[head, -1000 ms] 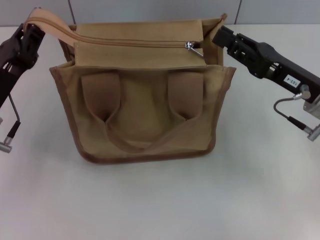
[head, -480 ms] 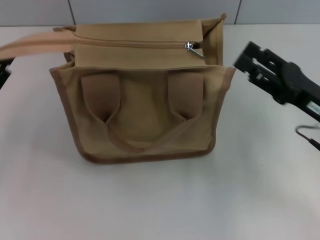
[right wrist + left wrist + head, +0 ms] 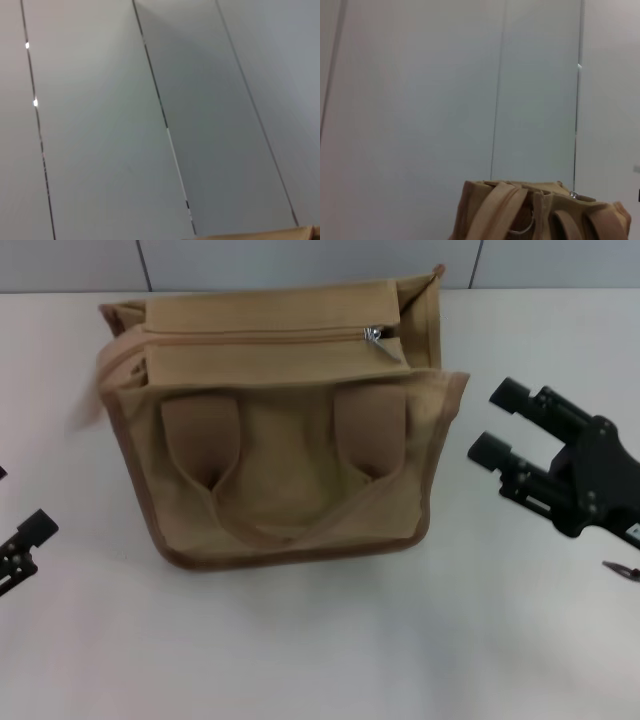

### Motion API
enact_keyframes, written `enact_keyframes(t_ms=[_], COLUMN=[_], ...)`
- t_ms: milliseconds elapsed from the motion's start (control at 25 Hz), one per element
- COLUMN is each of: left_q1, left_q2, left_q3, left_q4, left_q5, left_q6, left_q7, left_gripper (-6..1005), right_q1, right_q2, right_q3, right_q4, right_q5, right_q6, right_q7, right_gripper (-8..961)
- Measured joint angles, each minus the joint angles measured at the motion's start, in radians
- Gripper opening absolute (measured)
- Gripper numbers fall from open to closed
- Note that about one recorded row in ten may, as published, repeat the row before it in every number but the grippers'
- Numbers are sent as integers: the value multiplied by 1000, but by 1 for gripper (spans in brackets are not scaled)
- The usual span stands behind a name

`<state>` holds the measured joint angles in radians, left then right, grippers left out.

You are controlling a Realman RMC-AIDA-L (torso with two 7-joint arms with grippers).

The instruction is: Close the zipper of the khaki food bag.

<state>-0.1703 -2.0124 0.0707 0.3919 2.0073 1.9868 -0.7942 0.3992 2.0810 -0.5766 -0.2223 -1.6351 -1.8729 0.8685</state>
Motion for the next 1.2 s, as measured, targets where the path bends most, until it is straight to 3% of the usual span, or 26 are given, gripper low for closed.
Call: enact_keyframes(t_ms=[120, 280, 400, 440, 560, 720, 1200], left_q1=[5, 7, 5, -10, -29, -63, -88], left_q2=[-6, -32, -32, -13, -6, -39, -53], left_q3=[-8, -49, 29, 234, 353, 464, 502], left_q4=[3, 23, 61, 81, 82, 114, 103], left_q5=[-8, -17, 5, 21, 21, 21, 33], left_q6=[-1, 3, 10, 8, 5, -26, -67], left_q7=[17, 52, 57, 29, 24, 32, 24], left_gripper=[819, 819, 819, 819, 819, 819, 819], right_q1=[5, 16, 25, 25, 25, 52, 72], right_q2=[2, 2, 0, 0, 0, 3, 9], right_q3=[-30, -98, -196, -247, -272, -304, -308], right_q4=[5, 3, -17, -43, -62, -60, -15], right_q5=[-20, -24, -27, -43, -83, -164, -156], right_q6=[-19, -20, -14, -11, 1, 90, 161], right_q7=[-61, -85, -88, -91, -94, -91, -95], right_gripper=[717, 717, 717, 717, 717, 717, 717])
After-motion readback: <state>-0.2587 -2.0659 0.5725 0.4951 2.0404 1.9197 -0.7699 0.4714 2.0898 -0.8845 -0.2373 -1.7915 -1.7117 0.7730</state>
